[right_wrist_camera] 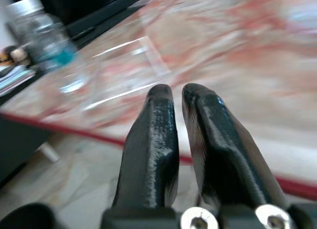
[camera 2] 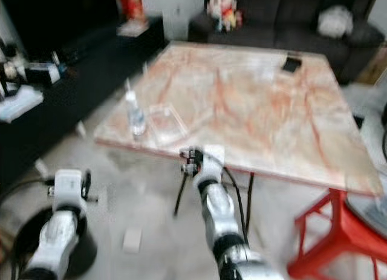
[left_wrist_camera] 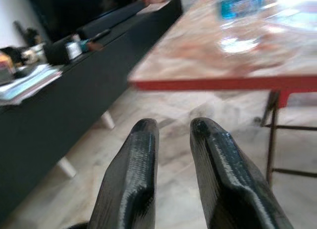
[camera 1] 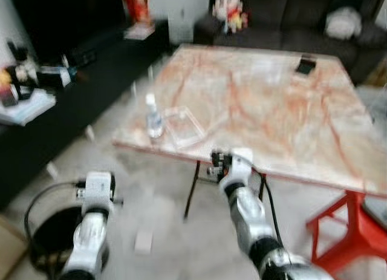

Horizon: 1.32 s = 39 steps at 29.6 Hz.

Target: Picking trash to rubbish bin

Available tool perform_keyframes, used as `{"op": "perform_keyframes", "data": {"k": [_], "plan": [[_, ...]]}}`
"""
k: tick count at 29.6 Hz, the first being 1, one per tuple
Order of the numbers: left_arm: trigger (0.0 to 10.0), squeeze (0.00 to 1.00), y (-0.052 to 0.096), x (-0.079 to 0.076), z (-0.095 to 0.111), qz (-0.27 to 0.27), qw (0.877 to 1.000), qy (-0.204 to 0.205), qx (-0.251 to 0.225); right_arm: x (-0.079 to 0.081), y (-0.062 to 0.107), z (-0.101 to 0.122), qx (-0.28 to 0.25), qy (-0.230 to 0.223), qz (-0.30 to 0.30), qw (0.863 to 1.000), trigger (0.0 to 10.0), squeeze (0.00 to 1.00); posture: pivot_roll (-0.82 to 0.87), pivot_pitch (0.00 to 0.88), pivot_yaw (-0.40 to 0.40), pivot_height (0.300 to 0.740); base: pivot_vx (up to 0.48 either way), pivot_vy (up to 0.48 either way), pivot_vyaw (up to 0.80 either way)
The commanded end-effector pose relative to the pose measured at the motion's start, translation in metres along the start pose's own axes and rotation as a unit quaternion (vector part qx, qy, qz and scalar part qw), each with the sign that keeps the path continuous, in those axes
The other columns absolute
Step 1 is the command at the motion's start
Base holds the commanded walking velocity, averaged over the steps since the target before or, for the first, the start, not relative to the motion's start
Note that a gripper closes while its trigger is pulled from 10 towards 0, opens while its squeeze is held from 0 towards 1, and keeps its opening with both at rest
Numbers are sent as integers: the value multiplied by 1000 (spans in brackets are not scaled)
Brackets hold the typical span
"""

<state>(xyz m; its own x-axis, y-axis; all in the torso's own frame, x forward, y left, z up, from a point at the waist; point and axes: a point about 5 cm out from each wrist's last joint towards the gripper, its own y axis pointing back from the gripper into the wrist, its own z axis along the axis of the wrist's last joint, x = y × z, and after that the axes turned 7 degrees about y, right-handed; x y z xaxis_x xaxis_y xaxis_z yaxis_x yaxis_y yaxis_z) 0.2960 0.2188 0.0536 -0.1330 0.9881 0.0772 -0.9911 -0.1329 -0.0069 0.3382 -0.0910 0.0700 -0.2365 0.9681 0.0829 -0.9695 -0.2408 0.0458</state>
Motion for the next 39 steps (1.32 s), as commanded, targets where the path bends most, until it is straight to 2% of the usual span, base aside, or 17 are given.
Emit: {"op": "perform_keyframes", "data": {"k": [1,14,19,23,29,39], "plan": [[10000,0,-1,-6,2,-10,1000,2,-3,-4,-1,3,-6,2,-9,1000,10000,0,33,0,8,740,334,0,0],[10000,0,-2,-10,2,-15,1000,5,0,-4,-2,5,-9,5,-4,1000,10000,0,29,0,10,740,333,0,241],[10000,0,-2,-11,2,-16,1000,6,1,-5,-1,4,-5,-7,-13,1000,10000,0,29,0,10,740,335,0,258],[10000,0,-2,-11,2,-17,1000,6,0,-4,-2,5,-7,5,-7,1000,10000,0,32,0,10,740,335,0,0],[10000,0,-3,-11,3,-17,1000,7,0,-3,-3,5,-6,3,-4,1000,10000,0,32,0,10,740,334,0,678],[10000,0,-3,-14,3,-19,1000,9,-1,-3,-3,6,-8,2,-4,1000,10000,0,34,0,11,740,335,0,0]]}}
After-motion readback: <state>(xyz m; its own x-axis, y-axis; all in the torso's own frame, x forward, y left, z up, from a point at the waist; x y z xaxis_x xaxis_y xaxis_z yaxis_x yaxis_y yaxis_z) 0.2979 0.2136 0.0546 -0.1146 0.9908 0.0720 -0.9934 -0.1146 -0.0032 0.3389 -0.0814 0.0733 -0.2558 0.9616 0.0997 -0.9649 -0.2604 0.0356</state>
